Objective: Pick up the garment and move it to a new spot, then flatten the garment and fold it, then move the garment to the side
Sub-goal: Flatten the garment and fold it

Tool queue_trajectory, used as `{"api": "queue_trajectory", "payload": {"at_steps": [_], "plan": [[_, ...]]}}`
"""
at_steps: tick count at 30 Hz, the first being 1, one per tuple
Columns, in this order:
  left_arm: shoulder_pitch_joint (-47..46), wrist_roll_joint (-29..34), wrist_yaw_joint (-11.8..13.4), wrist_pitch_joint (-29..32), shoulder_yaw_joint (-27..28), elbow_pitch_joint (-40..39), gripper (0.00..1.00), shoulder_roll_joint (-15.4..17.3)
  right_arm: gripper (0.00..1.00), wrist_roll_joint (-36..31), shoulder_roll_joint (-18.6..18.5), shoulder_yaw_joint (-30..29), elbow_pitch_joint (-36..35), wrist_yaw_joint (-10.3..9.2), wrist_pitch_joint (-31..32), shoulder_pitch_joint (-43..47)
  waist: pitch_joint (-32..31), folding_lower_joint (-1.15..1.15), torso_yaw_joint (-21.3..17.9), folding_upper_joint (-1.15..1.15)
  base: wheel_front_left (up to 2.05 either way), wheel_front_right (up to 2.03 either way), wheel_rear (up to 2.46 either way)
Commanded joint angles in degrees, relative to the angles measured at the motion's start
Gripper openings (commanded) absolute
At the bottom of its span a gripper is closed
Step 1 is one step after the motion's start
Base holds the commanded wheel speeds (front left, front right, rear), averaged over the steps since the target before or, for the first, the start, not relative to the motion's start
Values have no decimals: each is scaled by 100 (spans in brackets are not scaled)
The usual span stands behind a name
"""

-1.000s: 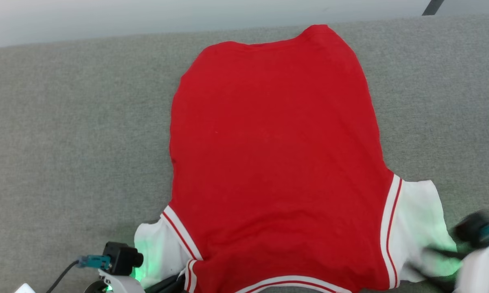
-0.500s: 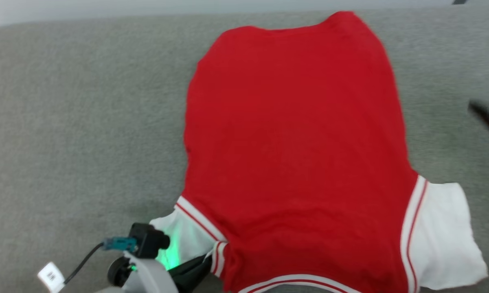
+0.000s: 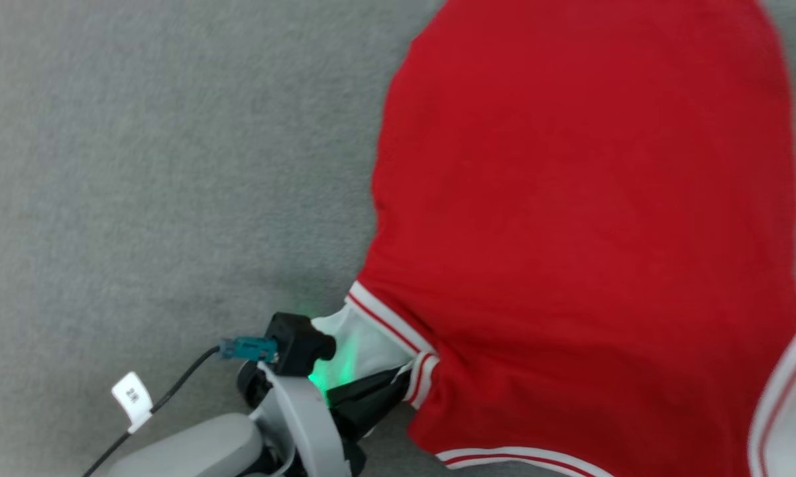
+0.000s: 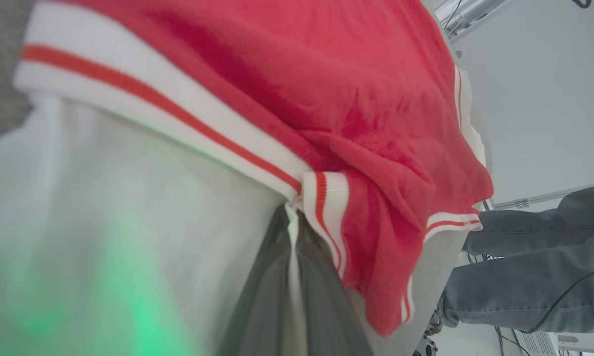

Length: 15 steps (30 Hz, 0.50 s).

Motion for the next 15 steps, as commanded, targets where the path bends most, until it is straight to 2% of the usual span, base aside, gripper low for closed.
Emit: {"api": "queue_trajectory", "payload": {"at_steps": [1,5,13,14,15], "plan": [[-21,1,64,42,-33,345,0,-75,100,-21,29,76,59,-4,35,-68,407,0,406,0,0,0,0],[-102,56,26,35,-69,499,0,-213,100,-24,74,214,516,-5,71,-349,586,0,547,0,0,0,0],[-295,87,-11,-21,-102,711,0,-399,100,289,249,699,1082,2,655,-323,672,0,604,0,0,0,0],[-305,82,-8,-27,-106,728,0,-410,93,310,259,739,1103,2,668,-331,669,0,595,0,0,0,0],[-324,85,-9,-40,-110,746,0,-421,36,341,260,767,1115,2,675,-337,664,0,584,0,0,0,0]]}}
